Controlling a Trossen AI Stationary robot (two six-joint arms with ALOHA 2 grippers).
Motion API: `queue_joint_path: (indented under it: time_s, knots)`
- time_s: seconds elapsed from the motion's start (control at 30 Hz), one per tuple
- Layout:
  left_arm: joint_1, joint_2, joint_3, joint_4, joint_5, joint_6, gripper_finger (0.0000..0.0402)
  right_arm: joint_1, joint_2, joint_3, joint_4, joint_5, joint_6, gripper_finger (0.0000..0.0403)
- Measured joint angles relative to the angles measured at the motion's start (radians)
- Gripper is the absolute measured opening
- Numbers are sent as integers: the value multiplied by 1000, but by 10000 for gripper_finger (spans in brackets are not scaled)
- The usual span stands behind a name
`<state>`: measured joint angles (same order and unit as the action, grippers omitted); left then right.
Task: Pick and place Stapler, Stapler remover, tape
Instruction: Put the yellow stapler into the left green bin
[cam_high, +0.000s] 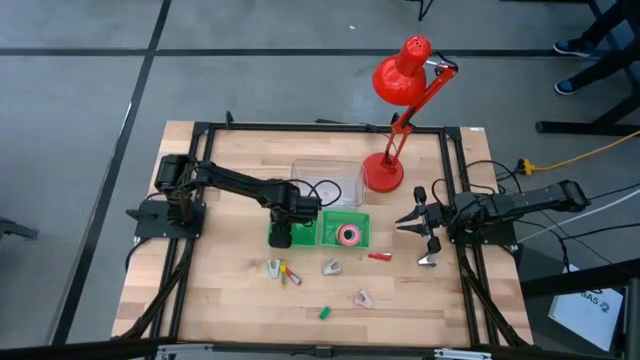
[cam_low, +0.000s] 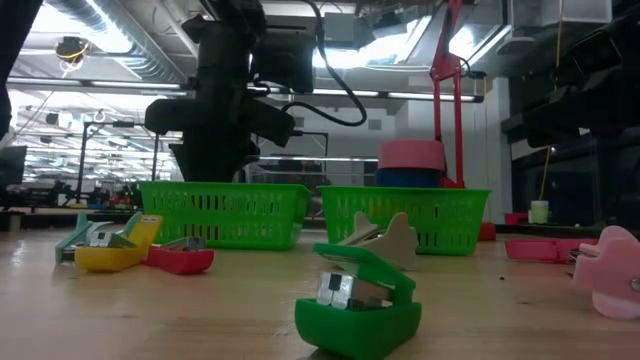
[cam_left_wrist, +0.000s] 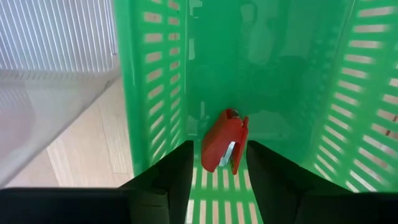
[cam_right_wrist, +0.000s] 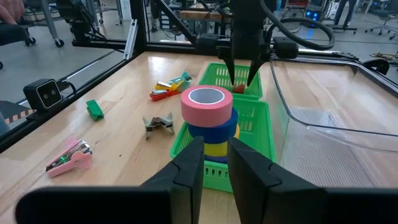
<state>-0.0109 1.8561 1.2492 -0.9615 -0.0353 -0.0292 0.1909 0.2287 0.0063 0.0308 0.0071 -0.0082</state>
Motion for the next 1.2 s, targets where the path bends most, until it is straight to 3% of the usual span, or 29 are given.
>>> queue_joint_path:
  time_s: [0.43,0.73,1.2]
  knots:
    - [0,-56,49,3,-16,-55,136,0,0,0,0,0,0,72]
    - [-11,-61,188,-20,-4,-53,132,0,0,0,0,0,0,72]
    - [-98,-61,347,-4,-1,91,124,0,0,0,0,0,0,72]
